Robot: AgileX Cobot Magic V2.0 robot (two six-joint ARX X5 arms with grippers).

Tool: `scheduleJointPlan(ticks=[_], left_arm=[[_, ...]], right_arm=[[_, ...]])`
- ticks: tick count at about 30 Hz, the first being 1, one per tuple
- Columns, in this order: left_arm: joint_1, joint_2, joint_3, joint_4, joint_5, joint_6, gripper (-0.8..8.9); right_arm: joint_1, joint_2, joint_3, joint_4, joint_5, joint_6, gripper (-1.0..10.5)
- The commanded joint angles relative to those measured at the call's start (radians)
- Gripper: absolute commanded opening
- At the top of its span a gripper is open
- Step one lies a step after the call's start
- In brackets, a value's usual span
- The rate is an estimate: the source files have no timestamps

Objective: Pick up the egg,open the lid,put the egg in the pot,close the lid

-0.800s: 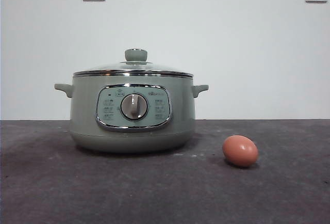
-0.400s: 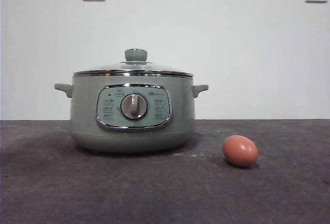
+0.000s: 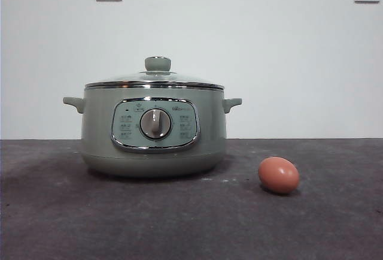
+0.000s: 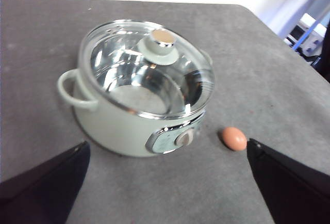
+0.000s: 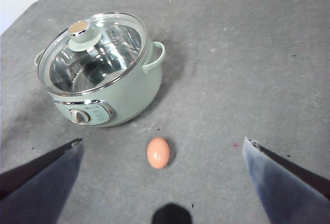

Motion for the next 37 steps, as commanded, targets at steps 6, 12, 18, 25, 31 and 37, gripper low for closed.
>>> scheduleJointPlan(ticks=[6,12,18,25,31,37], left_arm=[[-0.101,0.156,0.071,0.051,-0.002,0.011,7.58],[-0.214,0.352,0.219,0.098,-0.088,0.069,7.58],[-0.33,0.603,0.424,0.104,-0.24,0.147,7.58],[-0.38,0.979,0.692,0.109,-0.294,0.209,7.57],[-0.38,1.121,0.721,0.147,-0.293,0.212,7.54],[-0.38,1.18,0.721,0.142,-0.294,0.208,7.47]], right_arm=[[0.001,0.017,0.003,0.001,-0.019,0.005,7.6],[0.022,0.048,0.003,0.0,-0.019,0.006,7.5],[0.042,0.082,0.003,0.0,-0.019,0.008,7.5],[0.047,0.101,0.003,-0.002,-0.018,0.008,7.5],[0.047,0.106,0.003,-0.001,-0.018,0.008,7.5],[0.047,0.121,0.003,-0.006,-0.018,0.008,7.5]])
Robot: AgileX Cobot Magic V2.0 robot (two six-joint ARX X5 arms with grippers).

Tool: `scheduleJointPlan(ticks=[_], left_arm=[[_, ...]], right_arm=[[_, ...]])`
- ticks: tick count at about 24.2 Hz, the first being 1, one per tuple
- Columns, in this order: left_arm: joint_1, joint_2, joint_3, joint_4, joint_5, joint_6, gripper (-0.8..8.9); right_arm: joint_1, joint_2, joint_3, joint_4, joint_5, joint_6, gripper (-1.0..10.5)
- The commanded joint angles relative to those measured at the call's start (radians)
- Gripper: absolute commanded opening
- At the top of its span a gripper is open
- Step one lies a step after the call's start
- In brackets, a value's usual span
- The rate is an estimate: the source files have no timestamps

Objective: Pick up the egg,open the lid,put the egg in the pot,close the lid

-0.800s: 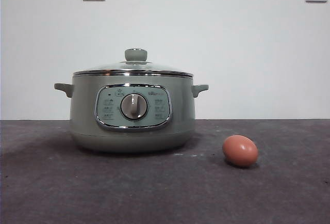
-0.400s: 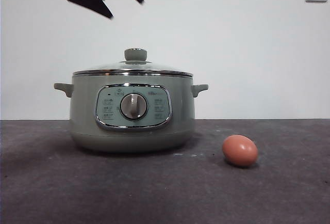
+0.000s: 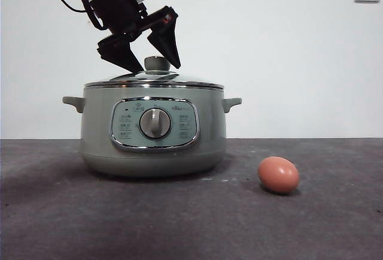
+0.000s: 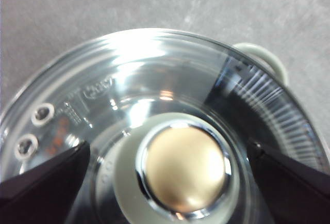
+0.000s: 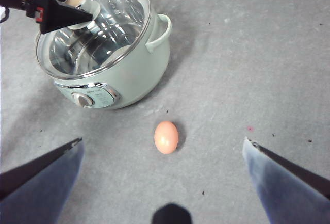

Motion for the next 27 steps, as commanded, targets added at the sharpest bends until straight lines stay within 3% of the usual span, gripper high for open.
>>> scheduleJointPlan(ticks=[1,3,5,10,13,20,27], left_arm=[[-0.002,0.019,0.0,-0.009,0.002,0.003,6.92],[-0.003,0.019,0.0,-0.005,0.002,0.002,4.51],[-0.003,0.019,0.0,-0.017,0.003,-0.019,2.74],[-0.002,0.019,0.0,-0.057,0.003,-0.023,1.81],[-0.002,0.019,0.0,-0.068,0.003,-0.023,0.18],[-0.002,0.01,0.0,-0.082,0.01,-0.023,-0.08],[0.009,-0.109,0.001,-0.067,0.01,-0.023,-0.08]], right_arm=[[0.002,0.001,0.003,-0.001,-0.002,0.004,7.5],[0.002,0.001,0.003,-0.001,-0.002,0.005,7.5],[0.002,0.001,0.003,-0.001,-0.001,0.004,7.5],[0.002,0.006,0.003,-0.003,0.006,0.004,7.5],[0.002,0.014,0.003,-0.005,0.006,0.004,7.5],[0.002,0.027,0.003,-0.009,0.006,0.004,7.5],[0.002,0.051,0.003,-0.008,0.005,0.003,7.5]])
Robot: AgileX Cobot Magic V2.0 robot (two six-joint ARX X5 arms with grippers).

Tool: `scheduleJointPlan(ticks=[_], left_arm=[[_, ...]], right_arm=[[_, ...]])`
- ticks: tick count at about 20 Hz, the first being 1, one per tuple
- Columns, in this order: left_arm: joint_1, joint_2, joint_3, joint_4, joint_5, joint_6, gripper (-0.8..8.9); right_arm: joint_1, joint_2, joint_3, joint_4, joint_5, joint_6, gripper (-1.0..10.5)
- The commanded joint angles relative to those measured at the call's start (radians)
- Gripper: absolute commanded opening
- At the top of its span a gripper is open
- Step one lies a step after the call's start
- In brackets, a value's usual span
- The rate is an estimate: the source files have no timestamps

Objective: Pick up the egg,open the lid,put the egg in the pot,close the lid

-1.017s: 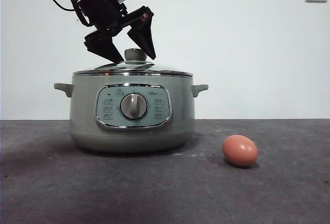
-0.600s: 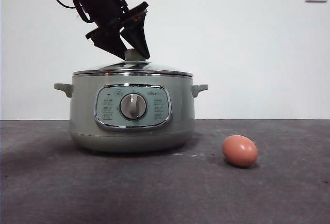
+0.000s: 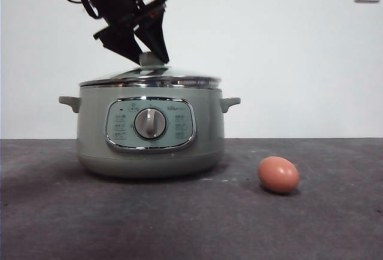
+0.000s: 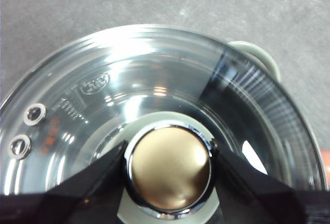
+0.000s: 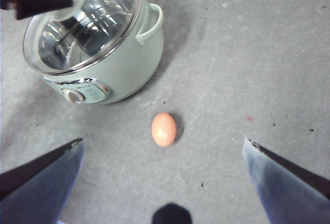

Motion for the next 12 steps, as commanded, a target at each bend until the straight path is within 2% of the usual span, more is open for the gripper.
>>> scheduleJointPlan(ticks=[1,8,12], left_arm=[[0.011,-0.076,-0.001,0.015,0.007,-0.02,-0.08],[0.039,-0.267,-0.001,-0.01,0.005,-0.02,-0.08],[0.105,-0.436,-0.001,-0.062,0.0,-0.021,-0.08]], right_arm=[[0.002,0.006,0.003,0.004,0.0,0.003,7.5],[0.003,0.034,0.003,0.008,-0.001,0.004,7.5],[0.064,0.092,0.003,0.041,0.0,0.008,7.5]])
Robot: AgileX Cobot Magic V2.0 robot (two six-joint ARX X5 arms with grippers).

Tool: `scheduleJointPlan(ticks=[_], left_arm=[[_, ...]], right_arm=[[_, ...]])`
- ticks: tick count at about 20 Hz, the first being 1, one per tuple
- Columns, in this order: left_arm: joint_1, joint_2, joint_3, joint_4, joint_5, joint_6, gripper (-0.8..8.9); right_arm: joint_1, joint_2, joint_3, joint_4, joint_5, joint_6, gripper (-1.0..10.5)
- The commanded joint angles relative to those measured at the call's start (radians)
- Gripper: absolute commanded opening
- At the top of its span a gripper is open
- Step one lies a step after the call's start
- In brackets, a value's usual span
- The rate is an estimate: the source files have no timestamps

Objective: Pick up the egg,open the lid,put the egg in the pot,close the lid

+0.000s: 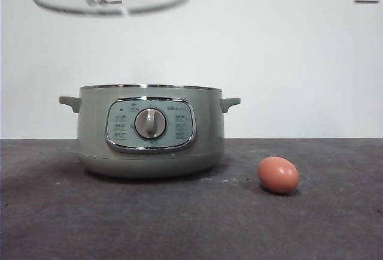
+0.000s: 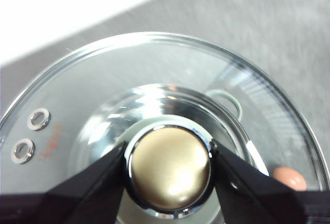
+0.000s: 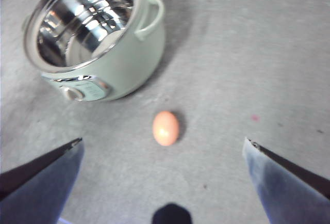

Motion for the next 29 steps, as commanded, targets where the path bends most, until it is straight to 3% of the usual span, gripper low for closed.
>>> scheduleJointPlan(ticks=[1,3,10,16,22,29], left_arm=[[0.044,-0.113,0.008,0.018,0.002,-0.006,-0.08],[0.091,-0.204,0.008,-0.032,0.002,-0.006,-0.08],[0.182,-0.431,0.007,-0.307,0.002,-0.002,-0.08],[0.182,-0.521,0.007,-0.385,0.003,-0.014,-0.08],[0.182,-0.535,0.007,-0.421,0.003,-0.013,-0.08],[0.182,-0.535,0.007,-0.422,0.003,-0.013,-0.08]], right_arm=[[0.045,0.045,0.003,0.021,0.0,0.008,7.5],[0.102,0.103,0.003,0.051,0.013,0.01,7.5],[0.3,0.401,0.003,0.166,0.191,0.008,7.5],[0.401,0.656,0.003,0.237,0.3,0.011,7.5],[0.472,0.785,0.003,0.298,0.36,0.04,7.5],[0.497,0.836,0.0,0.309,0.419,0.106,4.8]])
